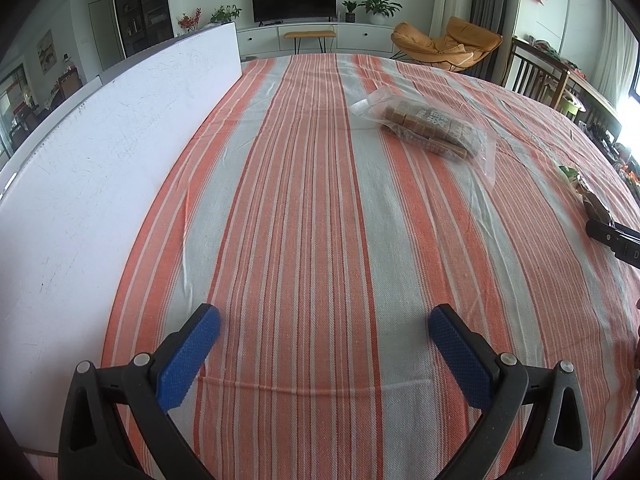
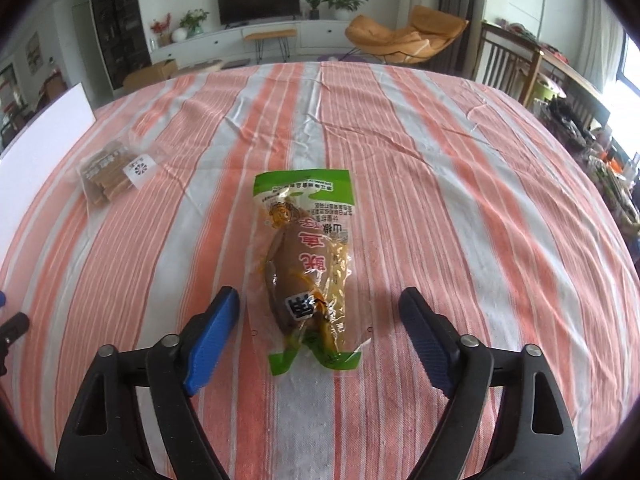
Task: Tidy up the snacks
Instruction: 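Reach the right tool around the brown pickled packet with green label, then grasp the clear bag of brown bars with the left tool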
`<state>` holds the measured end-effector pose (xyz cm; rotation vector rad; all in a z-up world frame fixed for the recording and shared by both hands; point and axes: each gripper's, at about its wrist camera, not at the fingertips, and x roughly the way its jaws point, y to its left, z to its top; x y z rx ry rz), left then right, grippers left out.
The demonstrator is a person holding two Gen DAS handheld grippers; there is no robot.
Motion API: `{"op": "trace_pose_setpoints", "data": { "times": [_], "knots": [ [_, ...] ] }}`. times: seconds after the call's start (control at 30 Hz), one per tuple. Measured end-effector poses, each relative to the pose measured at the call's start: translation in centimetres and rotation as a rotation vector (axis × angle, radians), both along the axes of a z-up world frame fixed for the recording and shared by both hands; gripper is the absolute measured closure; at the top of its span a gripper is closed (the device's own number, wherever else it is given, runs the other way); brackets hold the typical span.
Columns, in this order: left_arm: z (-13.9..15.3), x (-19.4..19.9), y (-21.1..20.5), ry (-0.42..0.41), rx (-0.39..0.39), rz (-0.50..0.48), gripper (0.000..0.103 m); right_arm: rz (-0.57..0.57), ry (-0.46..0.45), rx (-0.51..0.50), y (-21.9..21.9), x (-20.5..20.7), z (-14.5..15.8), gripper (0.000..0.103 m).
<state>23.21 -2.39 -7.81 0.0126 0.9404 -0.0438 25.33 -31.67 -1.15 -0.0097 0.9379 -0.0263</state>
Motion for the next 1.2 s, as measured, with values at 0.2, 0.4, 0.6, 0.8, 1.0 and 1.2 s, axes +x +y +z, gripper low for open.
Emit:
{"op": "trace_pose_setpoints", "data": {
  "times": [0.2, 0.4, 0.6, 0.8, 1.0, 1.2],
  "knots": [
    [0.0, -0.1, -0.1, 0.001, 0.001, 0.002, 0.0, -0.006, 0.003, -0.003, -0.1, 0.0, 0.0, 0.014],
    [0.3, 0.3, -1.0, 0.086, -0.003, 0.052, 0.0, -0.006, 0.003, -0.002, -0.1, -0.1, 0.0, 0.014],
    [3.2, 4.7, -5.5, 0.178, -0.314, -0.053, 0.0, -0.005, 0.002, 0.001, -0.2, -0.1, -0.1, 0.014],
    [3.4, 13.7, -6.7, 0.238, -0.425, 0.1, 0.0, 0.002, 0.001, 0.012, -0.4, 0.1, -0.2, 0.012],
    [1.6, 19.4, -7.5, 0.27, -0.438, 0.196, 0.0, 0.02, -0.005, 0.032, -0.4, 0.1, -0.1, 0.012],
    [0.8, 22.9, -11.6, 0.213, -0.125, 0.113, 0.0, 0.027, -0.006, 0.038, -0.3, 0.1, -0.1, 0.012]
  ]
}}
